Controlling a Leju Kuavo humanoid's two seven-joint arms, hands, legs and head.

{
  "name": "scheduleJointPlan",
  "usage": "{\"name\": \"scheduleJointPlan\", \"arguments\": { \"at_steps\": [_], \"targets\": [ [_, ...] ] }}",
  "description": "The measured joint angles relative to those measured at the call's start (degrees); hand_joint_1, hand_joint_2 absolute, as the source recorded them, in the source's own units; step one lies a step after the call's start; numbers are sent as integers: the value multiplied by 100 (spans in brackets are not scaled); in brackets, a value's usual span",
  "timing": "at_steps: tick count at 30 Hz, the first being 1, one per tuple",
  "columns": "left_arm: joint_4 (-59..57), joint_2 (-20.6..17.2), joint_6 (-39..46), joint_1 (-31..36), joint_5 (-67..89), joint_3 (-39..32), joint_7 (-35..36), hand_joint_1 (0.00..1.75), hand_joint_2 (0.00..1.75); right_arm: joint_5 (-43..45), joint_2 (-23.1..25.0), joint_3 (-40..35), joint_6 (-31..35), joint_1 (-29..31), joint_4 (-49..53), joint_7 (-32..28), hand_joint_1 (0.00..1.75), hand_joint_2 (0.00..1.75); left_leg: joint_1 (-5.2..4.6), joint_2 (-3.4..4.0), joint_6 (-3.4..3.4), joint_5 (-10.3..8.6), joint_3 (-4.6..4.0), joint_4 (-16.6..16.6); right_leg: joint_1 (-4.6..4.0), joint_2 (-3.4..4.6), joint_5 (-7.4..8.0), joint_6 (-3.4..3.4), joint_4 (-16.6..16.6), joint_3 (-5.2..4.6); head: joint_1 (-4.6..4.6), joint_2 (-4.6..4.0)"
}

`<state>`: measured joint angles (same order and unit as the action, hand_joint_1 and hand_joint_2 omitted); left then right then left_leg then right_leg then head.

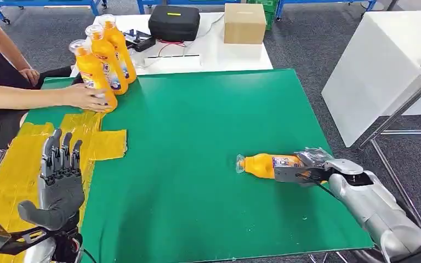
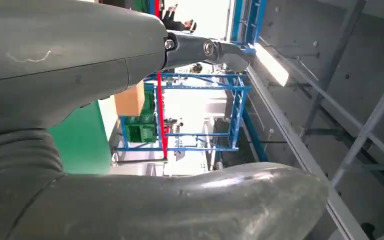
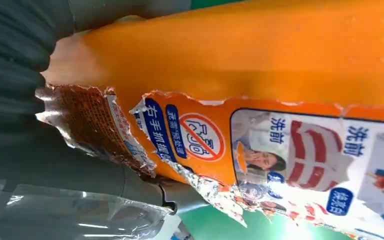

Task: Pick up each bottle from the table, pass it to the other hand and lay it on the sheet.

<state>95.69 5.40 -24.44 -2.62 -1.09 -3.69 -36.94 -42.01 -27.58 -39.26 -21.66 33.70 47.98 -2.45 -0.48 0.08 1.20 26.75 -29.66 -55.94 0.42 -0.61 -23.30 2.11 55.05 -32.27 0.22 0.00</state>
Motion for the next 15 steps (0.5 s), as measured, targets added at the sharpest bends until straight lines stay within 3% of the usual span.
{"name": "scheduleJointPlan", "arguments": {
  "at_steps": [3,4,7,13,15],
  "targets": [
    [0,0,13,-48,-20,-2,39,0,0,184,99,68,705,-86,11,44,175,175,1,0,0,0,-1,1,0,1,1,1,1,7,2,0],
    [2,0,26,-88,-26,-2,72,0,175,278,204,182,1134,-189,55,26,175,175,2,1,0,0,-3,1,0,1,1,1,1,6,7,0],
    [89,2,98,-328,-61,-9,212,0,175,866,585,798,2064,-737,754,-251,175,175,2,7,0,0,-24,2,0,6,2,0,3,-18,4,0],
    [110,7,114,-377,-68,-9,234,0,175,978,645,912,2127,-829,915,-289,175,175,2,8,0,0,-30,1,1,7,2,0,4,-25,4,0],
    [168,26,181,-495,-83,-9,327,0,175,1356,895,1302,2199,-1044,1541,-330,175,175,2,9,-2,-1,-39,0,-1,10,3,0,7,-48,-4,0]
  ]
}}
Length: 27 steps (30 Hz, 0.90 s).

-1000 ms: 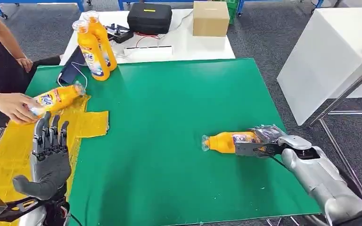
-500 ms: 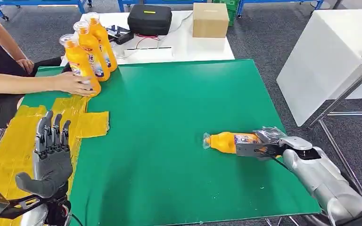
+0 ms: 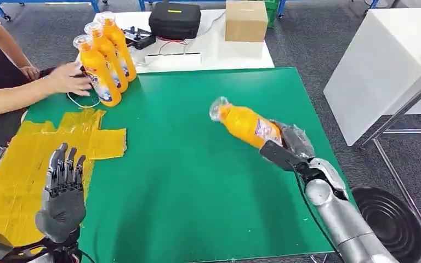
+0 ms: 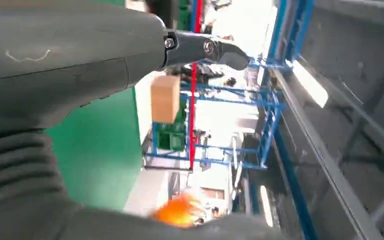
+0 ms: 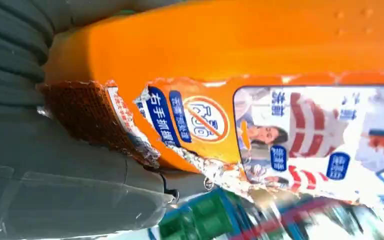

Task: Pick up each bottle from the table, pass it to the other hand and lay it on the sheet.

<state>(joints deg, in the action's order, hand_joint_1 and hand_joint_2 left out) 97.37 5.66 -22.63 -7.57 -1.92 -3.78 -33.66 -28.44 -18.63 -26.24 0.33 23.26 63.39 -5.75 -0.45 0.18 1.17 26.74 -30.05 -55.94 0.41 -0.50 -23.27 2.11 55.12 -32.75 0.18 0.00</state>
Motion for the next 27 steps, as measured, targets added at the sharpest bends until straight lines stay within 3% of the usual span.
{"name": "scheduleJointPlan", "arguments": {
  "at_steps": [2,4,8,17,27],
  "targets": [
    [94,131,252,-148,-149,96,265,0,175,451,559,777,-147,-212,1439,-121,175,175,4,-10,-5,-7,-26,1,-3,-18,-3,-2,6,-15,4,0],
    [92,218,400,-74,-114,223,339,0,175,493,789,792,-168,-212,1608,-188,175,175,3,-6,-5,-7,-25,1,-2,-15,-2,-2,6,-15,9,0],
    [61,308,623,82,-138,533,431,0,175,495,1316,659,-144,-212,1672,-269,175,175,0,-6,-4,-7,-24,0,0,-15,-1,-1,5,-14,6,0],
    [-11,369,645,204,-177,867,514,0,175,303,1996,102,-96,-175,1613,-214,175,175,3,3,-5,-6,-27,1,-2,1,-1,-1,8,-24,4,0],
    [-33,387,615,240,-236,1001,534,0,175,255,2313,-385,-79,-25,1408,-136,175,175,1,-5,-5,-7,-31,1,0,-4,-1,-1,8,-25,7,0]
  ]
}}
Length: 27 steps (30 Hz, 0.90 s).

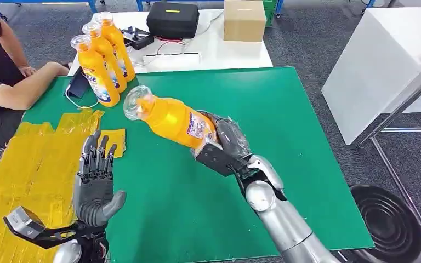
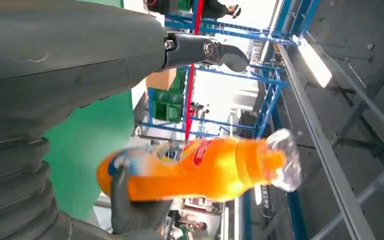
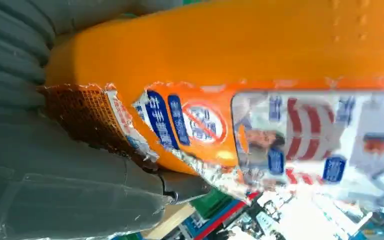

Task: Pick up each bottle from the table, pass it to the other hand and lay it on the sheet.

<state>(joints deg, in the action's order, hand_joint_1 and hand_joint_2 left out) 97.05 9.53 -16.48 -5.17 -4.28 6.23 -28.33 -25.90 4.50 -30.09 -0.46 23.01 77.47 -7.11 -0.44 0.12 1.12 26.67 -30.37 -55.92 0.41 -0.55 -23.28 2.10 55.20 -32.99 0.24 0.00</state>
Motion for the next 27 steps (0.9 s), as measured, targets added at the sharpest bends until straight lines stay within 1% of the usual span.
{"name": "scheduleJointPlan", "arguments": {
  "at_steps": [6,10,23,27],
  "targets": [
    [-131,17,-50,127,0,173,103,0,175,-179,482,-593,2,436,-582,241,175,175,5,4,-2,-1,1,0,-6,-1,0,-1,1,-3,0,0],
    [-221,28,-59,160,-11,217,103,0,175,-212,687,-857,7,566,-905,269,175,175,6,2,-4,-3,0,0,-7,-1,-1,-1,1,-2,0,0],
    [-415,28,-66,233,-59,201,61,0,175,-223,890,-1215,26,715,-1493,265,175,175,2,2,-4,-3,-2,0,-2,-1,0,-1,1,-3,0,0],
    [-479,28,-46,221,-74,114,28,0,175,-420,964,-1523,22,666,-1602,149,175,175,5,3,-4,-3,-2,0,-5,0,-1,-1,1,-6,0,0]
  ]
}}
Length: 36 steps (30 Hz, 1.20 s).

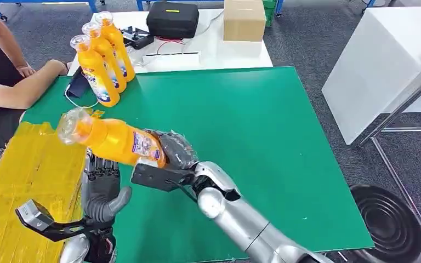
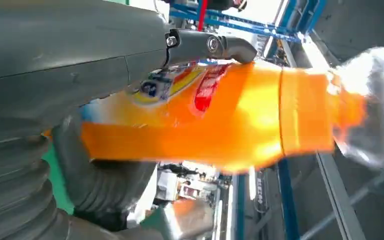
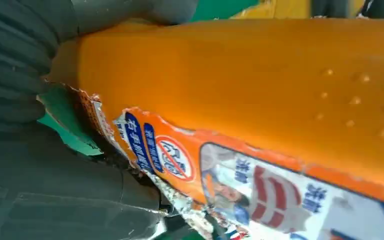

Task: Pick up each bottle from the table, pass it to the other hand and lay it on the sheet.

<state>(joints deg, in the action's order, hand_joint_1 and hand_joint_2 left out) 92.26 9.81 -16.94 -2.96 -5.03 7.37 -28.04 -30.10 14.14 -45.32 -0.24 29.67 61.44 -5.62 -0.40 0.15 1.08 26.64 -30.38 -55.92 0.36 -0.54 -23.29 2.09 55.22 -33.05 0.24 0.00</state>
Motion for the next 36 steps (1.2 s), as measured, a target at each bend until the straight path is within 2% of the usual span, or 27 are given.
{"name": "scheduleJointPlan", "arguments": {
  "at_steps": [6,22,29,36],
  "targets": [
    [-15,-22,7,-269,9,-131,-59,0,175,-131,33,-418,0,-103,-18,-70,175,175,0,8,0,0,-3,0,-2,3,-1,-2,0,-6,0,0],
    [-22,-13,77,-400,52,-199,-59,0,175,-310,29,-768,-42,-161,-20,-131,175,175,0,9,0,0,-3,0,-1,4,-1,-2,0,-6,7,0],
    [-9,-22,98,-547,22,-394,-166,0,175,-367,-186,-1284,-166,-76,61,-448,175,175,-2,27,0,0,-3,0,0,19,0,-2,0,-9,4,0],
    [-2,-20,70,-600,37,-411,-221,0,175,-367,-325,-1441,-168,-71,212,-452,175,175,-2,31,0,1,-2,0,1,23,0,-2,0,-10,2,0]
  ]
}}
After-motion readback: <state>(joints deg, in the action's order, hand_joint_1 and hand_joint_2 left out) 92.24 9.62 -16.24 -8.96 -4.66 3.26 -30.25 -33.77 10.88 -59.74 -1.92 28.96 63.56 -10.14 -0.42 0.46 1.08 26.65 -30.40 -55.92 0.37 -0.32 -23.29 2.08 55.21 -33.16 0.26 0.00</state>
